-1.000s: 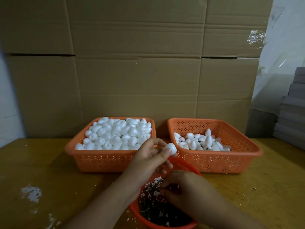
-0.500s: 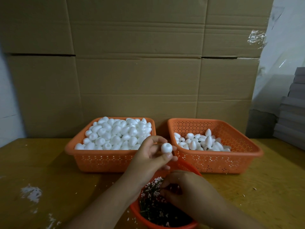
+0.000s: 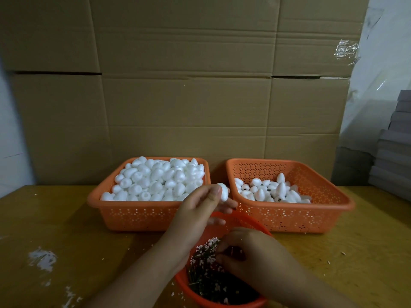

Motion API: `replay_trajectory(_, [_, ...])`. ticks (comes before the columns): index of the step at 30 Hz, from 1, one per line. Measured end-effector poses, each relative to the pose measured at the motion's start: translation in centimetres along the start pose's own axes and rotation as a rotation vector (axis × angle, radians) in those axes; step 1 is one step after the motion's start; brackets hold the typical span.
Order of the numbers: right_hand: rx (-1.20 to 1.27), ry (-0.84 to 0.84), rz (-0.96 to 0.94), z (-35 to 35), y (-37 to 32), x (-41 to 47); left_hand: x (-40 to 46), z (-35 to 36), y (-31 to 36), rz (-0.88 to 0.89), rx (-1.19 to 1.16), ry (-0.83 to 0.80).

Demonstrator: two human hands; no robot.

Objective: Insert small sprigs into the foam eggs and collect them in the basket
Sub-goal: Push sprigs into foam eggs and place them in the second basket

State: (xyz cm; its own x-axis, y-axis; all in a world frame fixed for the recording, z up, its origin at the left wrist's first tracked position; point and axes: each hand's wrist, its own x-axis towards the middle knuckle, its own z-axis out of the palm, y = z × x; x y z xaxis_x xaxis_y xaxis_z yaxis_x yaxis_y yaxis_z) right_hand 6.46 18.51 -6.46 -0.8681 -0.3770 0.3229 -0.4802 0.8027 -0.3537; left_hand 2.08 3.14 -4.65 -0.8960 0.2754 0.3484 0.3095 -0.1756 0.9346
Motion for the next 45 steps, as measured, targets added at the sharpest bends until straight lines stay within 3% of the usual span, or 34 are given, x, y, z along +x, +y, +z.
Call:
replay_trajectory(11, [0.078, 0.046, 0.048, 0.0, 0.0, 0.1, 0.2, -0.3, -0.5, -0.030, 0.018, 0.096])
replay_trajectory(27, [1.031, 0.435, 0.238, -1.5, -0.3, 0.5, 0.0, 0.1, -0.5, 0.136, 0.407, 0.082])
replay_trajectory(35, [1.128, 0.588, 0.304, -1.8, -0.5, 0.3, -0.1, 0.1, -0.6, 0.178, 0.475, 0.058])
replay_trajectory(45, [1.085, 0.582, 0.276, -1.6, -0.5, 0.3, -0.1, 0.2, -0.8, 0.222, 0.576, 0.014])
